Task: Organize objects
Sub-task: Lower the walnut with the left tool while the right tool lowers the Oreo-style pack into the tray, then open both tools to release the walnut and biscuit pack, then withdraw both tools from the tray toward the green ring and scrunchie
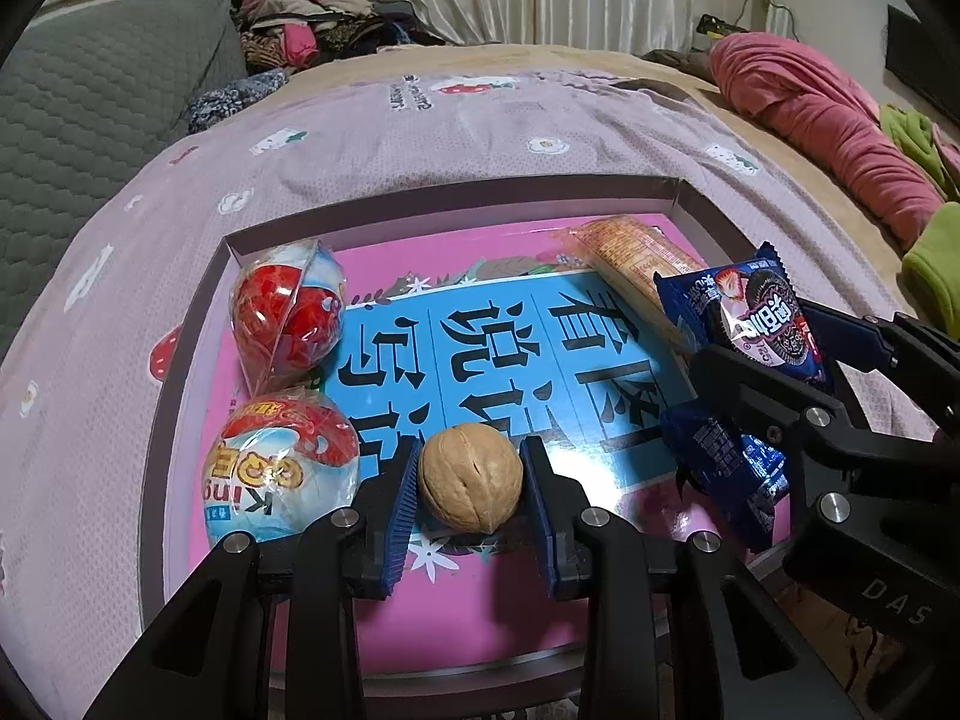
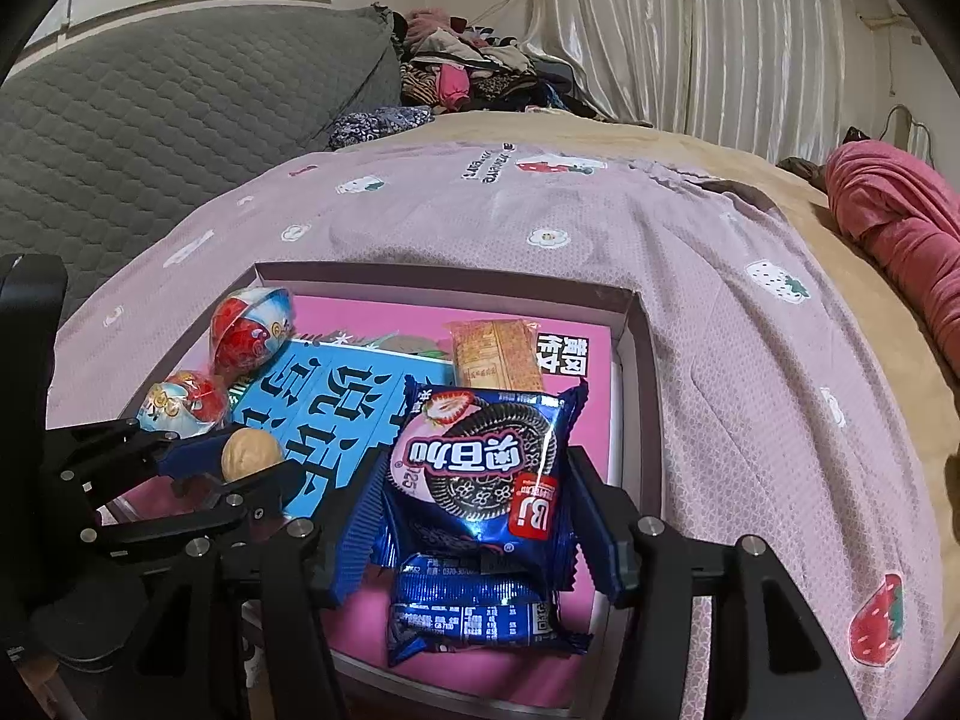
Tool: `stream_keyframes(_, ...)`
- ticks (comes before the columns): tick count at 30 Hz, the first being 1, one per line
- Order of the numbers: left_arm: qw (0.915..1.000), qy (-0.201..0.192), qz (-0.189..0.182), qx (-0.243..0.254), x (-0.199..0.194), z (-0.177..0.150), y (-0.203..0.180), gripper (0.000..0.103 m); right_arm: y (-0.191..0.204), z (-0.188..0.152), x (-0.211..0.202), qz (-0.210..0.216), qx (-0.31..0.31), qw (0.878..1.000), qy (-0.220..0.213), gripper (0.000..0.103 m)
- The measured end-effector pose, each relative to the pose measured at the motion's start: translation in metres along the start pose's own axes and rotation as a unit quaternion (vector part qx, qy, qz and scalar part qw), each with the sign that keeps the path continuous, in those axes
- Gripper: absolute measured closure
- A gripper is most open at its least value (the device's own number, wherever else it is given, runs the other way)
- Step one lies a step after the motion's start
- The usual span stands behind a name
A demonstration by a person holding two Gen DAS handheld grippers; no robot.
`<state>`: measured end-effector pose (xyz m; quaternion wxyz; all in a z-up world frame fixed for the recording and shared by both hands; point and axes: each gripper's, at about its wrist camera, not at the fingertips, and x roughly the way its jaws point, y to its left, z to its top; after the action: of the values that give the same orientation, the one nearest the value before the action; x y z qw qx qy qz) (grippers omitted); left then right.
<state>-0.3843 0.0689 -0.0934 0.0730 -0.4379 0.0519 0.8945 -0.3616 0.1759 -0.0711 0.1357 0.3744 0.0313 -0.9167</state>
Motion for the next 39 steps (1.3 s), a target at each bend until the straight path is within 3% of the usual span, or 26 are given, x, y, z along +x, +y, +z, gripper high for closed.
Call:
stream_keyframes(4, 1.0, 0.005, -0.002, -0.002, 0.0, -0.001, 0.002, 0.063, 0.0, 0.001, 0.0, 0.001, 0.003, 1.0, 0.0, 0.044)
stream_keyframes(6, 1.0, 0.007, 0.002, 0.001, 0.0, -0.002, 0.001, 0.053, -0.001, 0.0, 0.0, 0.002, 0.005, 1.0, 0.0, 0.044)
stream_keyframes(17, 0.9997, 0.016, 0.005, 0.019, -0.006, -0.006, -0.001, 0.037, -0.004, 0.002, -0.01, 0.004, 0.014, 1.0, -0.013, 0.04)
stream_keyframes(26, 0.9993, 0.015, -0.033, 0.011, -0.02, -0.008, 0.001, 0.028, -0.012, 0.01, -0.03, 0.014, 0.033, 0.999, -0.039, 0.033)
stream_keyframes(30, 0.9989, 0.0, -0.046, -0.002, -0.035, -0.005, 0.004, 0.025, -0.017, 0.014, -0.05, 0.021, 0.049, 0.997, -0.064, 0.032)
stream_keyframes(36, 0.9972, -0.025, -0.069, -0.018, -0.068, -0.005, 0.007, 0.021, -0.014, 0.02, -0.094, 0.034, 0.059, 0.992, -0.103, 0.018)
stream_keyframes(39, 0.9965, -0.043, -0.063, -0.034, -0.091, -0.006, 0.013, 0.021, -0.006, 0.02, -0.122, 0.037, 0.058, 0.99, -0.122, 0.013)
